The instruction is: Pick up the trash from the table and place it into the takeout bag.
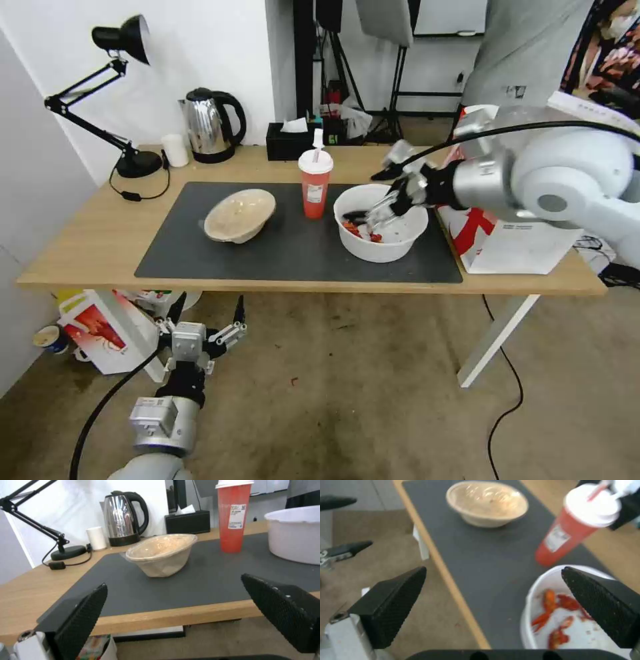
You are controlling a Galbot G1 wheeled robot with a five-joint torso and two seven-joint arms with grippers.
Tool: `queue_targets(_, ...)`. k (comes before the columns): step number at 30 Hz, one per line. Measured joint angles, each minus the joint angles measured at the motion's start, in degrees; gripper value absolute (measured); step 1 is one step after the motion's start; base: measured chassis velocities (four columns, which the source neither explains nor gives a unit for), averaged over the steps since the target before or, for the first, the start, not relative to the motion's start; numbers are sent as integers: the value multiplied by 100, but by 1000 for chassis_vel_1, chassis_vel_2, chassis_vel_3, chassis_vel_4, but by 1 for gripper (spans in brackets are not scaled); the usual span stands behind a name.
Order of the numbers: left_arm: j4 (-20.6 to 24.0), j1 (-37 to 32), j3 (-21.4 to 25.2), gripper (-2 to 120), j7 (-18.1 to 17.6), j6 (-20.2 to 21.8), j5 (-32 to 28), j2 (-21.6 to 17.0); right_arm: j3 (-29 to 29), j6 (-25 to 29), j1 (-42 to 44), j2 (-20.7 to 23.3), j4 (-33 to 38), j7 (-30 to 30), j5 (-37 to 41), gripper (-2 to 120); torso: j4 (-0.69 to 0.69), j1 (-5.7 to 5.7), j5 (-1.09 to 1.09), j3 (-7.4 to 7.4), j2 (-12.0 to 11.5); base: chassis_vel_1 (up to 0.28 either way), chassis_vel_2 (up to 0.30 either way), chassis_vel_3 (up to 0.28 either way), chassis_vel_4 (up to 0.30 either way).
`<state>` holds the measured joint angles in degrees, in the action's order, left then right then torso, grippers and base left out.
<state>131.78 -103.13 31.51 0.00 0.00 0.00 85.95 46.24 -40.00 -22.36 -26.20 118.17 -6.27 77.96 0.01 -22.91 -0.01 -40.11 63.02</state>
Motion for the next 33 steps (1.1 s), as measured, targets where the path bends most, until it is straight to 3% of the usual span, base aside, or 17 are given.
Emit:
queue_targets(7, 0, 0, 0, 100, 0, 0, 0, 0, 215, -134, 3, -193, 216, 378, 268, 100, 0, 0, 1, 0, 0, 0, 0, 0, 0)
queue_targets(15, 0, 0, 0, 100, 0, 0, 0, 0, 315, -139, 173, -70, 454, 564, 348, 100, -1, 0, 1, 0, 0, 0, 0, 0, 0)
queue_targets(33, 0, 0, 0, 100, 0, 0, 0, 0, -344, -135, 669, 307, 314, 376, 36, 100, -1, 0, 1, 0, 0, 0, 0, 0, 0)
